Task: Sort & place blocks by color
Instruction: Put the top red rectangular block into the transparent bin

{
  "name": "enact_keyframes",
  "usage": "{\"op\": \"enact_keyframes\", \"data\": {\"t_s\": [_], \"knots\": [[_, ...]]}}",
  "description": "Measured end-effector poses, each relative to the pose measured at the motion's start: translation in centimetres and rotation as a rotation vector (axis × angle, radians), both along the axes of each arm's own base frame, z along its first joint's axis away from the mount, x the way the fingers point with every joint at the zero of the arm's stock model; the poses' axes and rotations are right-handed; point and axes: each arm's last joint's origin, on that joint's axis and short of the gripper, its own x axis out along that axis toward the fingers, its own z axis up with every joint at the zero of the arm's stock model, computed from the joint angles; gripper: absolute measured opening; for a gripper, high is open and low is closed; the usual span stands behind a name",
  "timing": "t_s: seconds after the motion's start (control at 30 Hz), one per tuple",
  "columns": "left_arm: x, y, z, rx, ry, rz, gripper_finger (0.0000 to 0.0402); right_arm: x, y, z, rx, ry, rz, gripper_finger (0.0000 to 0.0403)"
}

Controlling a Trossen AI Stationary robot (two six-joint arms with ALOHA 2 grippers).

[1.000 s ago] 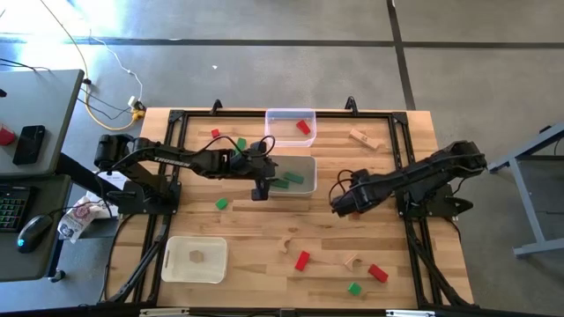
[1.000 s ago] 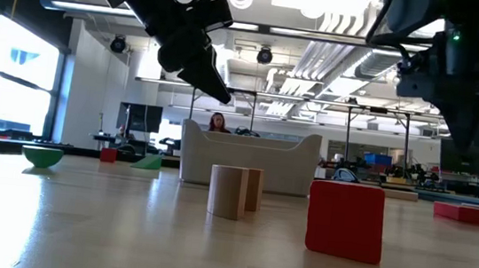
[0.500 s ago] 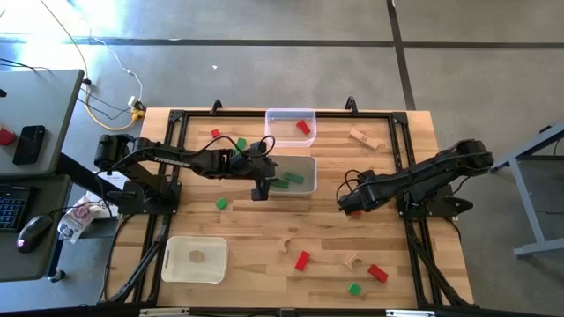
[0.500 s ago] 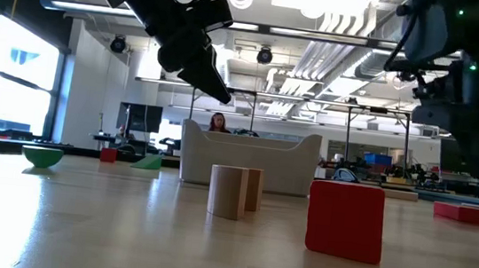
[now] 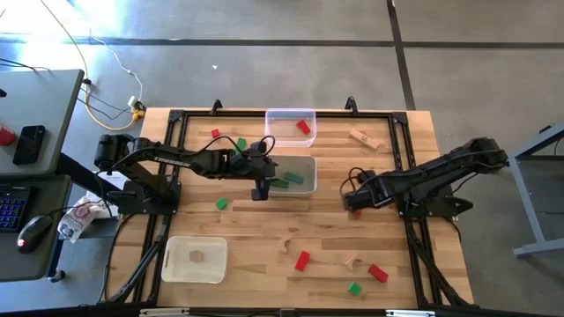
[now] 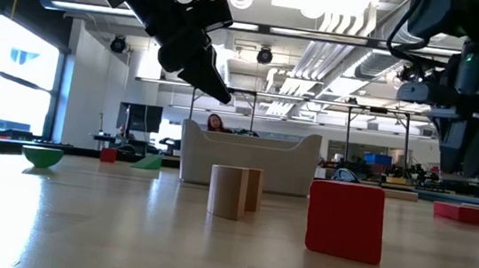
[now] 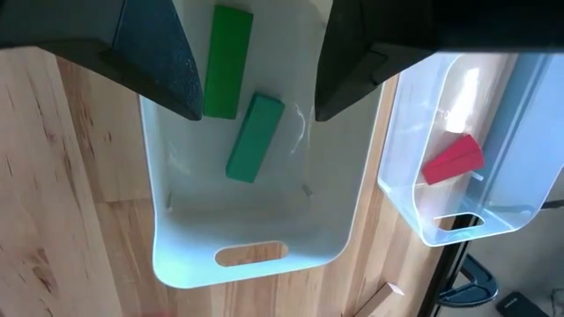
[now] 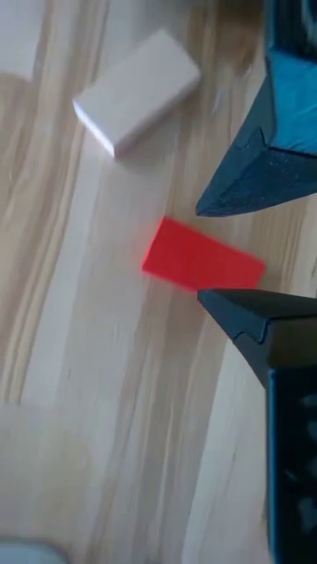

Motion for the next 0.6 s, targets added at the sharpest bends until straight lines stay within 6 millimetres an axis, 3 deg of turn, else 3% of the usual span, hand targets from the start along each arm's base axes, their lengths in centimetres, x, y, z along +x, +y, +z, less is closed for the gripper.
{"op": "enact_keyframes", "data": {"t_s": [0.37, 0.6], "knots": [[0.0, 0.0, 0.0, 0.000, 0.000, 0.000, 0.0207, 0.4, 0.1, 0.0, 0.014, -0.047, -0.046, 0.0182], [0.0, 0.0, 0.0, -0.001, 0.003, 0.000, 0.0207, 1.0, 0.3, -1.7, 0.010, 0.036, -0.081, 0.0190]]}}
